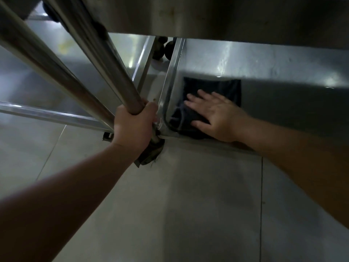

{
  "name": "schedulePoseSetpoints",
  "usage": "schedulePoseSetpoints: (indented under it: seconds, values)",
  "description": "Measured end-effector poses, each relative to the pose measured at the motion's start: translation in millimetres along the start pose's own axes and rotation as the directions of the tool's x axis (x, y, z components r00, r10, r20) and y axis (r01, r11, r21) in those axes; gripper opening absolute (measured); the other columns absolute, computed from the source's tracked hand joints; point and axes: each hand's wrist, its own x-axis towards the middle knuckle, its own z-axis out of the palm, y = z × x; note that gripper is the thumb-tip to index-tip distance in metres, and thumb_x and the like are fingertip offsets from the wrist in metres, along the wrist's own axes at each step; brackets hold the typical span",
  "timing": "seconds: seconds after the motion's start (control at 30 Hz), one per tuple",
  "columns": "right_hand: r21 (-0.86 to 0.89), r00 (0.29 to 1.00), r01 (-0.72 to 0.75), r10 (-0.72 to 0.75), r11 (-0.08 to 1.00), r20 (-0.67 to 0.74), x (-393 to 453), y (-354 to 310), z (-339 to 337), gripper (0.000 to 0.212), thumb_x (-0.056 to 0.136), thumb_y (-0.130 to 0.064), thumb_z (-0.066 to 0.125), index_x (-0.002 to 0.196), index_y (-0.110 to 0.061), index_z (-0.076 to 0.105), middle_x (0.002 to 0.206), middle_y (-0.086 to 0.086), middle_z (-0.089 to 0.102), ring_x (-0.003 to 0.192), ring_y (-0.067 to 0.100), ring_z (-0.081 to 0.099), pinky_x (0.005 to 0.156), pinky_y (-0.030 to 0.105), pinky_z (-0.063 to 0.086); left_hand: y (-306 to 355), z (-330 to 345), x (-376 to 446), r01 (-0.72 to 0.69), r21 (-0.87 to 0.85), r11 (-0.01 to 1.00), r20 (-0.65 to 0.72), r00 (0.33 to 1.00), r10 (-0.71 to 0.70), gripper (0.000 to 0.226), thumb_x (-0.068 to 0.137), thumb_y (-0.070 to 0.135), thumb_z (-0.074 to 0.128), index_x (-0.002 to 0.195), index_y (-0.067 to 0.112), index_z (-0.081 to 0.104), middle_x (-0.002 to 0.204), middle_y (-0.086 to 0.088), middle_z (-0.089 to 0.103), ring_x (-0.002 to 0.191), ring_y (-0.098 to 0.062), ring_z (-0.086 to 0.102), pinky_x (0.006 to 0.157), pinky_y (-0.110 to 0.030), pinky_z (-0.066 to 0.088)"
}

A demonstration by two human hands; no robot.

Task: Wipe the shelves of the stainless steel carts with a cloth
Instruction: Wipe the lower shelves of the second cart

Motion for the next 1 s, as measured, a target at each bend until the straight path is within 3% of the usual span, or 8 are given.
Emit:
schedulePoseSetpoints:
  seconds: [0.1, 0.3, 0.37, 0.47, 0.63, 0.83, 0.93, 1.0]
  values:
    - [0.026, 0.957, -0.28, 0.281, 0.96, -0.076, -19, 57, -11, 0.082, 0.09, -0.069, 0.024, 0.164, -0.035, 0.017, 0.173, -0.009, 0.01, 0.16, 0.018, 0.005, 0.128, 0.042, 0.005, 2, -3, 0, -0.01, 0.019, 1.0, 0.029, 1.0, 0.009, 0.017, 0.08, 0.018, 0.067, 0.065, 0.014, 0.06, 0.059, 0.0, 0.061, 0.058, -0.014, 0.059, 0.059, -0.027, 0.053]
    - [0.193, 0.575, -0.794, 0.815, 0.576, -0.064, 2, 125, -28, 0.095, 0.084, -0.078, 0.023, 0.165, -0.03, 0.011, 0.173, 0.014, -0.003, 0.158, 0.039, -0.005, 0.127, 0.052, 0.001, 3, 0, -1, -0.009, 0.014, 1.0, 0.015, 1.0, 0.009, 0.019, 0.078, 0.016, 0.065, 0.073, -0.003, 0.061, 0.06, -0.005, 0.057, 0.055, -0.012, 0.055, 0.052, -0.021, 0.047]
    - [0.197, 0.542, -0.819, 0.839, 0.539, -0.043, 31, 115, -30, 0.092, 0.089, -0.077, 0.019, 0.166, -0.029, 0.004, 0.173, 0.012, -0.007, 0.158, 0.039, -0.009, 0.127, 0.053, -0.003, 3, -1, 0, -0.016, 0.033, 0.999, 0.023, 1.0, 0.015, 0.023, 0.081, 0.01, 0.066, 0.082, -0.013, 0.059, 0.062, -0.005, 0.058, 0.054, -0.01, 0.055, 0.051, -0.019, 0.047]
    - [0.155, 0.656, -0.742, 0.754, 0.652, -0.034, 76, 84, -38, 0.088, 0.093, -0.077, 0.018, 0.166, -0.029, 0.003, 0.174, 0.008, -0.007, 0.158, 0.037, -0.008, 0.127, 0.052, -0.002, 4, -6, 2, -0.003, 0.076, 0.997, 0.076, 0.997, -0.003, 0.017, 0.088, 0.001, 0.065, 0.088, -0.014, 0.059, 0.068, -0.009, 0.057, 0.058, -0.013, 0.055, 0.053, -0.019, 0.048]
    - [0.02, 0.931, -0.365, 0.365, 0.931, -0.028, 120, 2, -28, 0.083, 0.097, -0.072, 0.016, 0.166, -0.029, -0.002, 0.174, 0.003, -0.01, 0.159, 0.033, -0.012, 0.127, 0.049, -0.004, 6, -5, 0, 0.01, 0.081, 0.997, 0.07, 0.997, -0.016, 0.019, 0.09, 0.0, 0.066, 0.087, -0.017, 0.057, 0.069, -0.01, 0.058, 0.058, -0.015, 0.053, 0.051, -0.019, 0.047]
    - [0.017, 0.995, -0.024, 0.022, 1.0, 0.101, 53, -45, 3, 0.082, 0.094, -0.07, 0.017, 0.165, -0.034, -0.004, 0.172, -0.006, -0.015, 0.157, 0.021, -0.021, 0.125, 0.04, -0.014, 6, 2, -3, 0.001, 0.037, 0.999, -0.008, 1.0, -0.001, 0.021, 0.089, -0.004, 0.063, 0.083, -0.022, 0.055, 0.061, -0.009, 0.054, 0.05, -0.009, 0.051, 0.048, -0.017, 0.042]
    - [0.084, 0.959, 0.192, -0.205, 0.978, 0.194, 5, -38, 11, 0.079, 0.091, -0.076, 0.013, 0.162, -0.045, -0.001, 0.169, -0.021, -0.009, 0.154, 0.007, -0.026, 0.124, 0.033, -0.016, 4, 4, -6, 0.002, 0.027, 1.0, -0.028, 1.0, -0.001, 0.022, 0.091, -0.002, 0.062, 0.085, -0.022, 0.056, 0.056, 0.0, 0.055, 0.048, -0.004, 0.052, 0.048, -0.015, 0.043]
    - [0.067, 0.956, 0.21, -0.22, 0.975, 0.194, -4, -27, 9, 0.074, 0.093, -0.076, 0.012, 0.161, -0.049, -0.001, 0.168, -0.024, -0.01, 0.152, 0.0, -0.027, 0.123, 0.03, -0.016, 6, 4, -7, -0.003, 0.035, 0.999, -0.032, 0.999, 0.004, 0.022, 0.091, 0.001, 0.063, 0.088, -0.02, 0.058, 0.062, -0.006, 0.058, 0.051, -0.006, 0.054, 0.049, -0.017, 0.045]
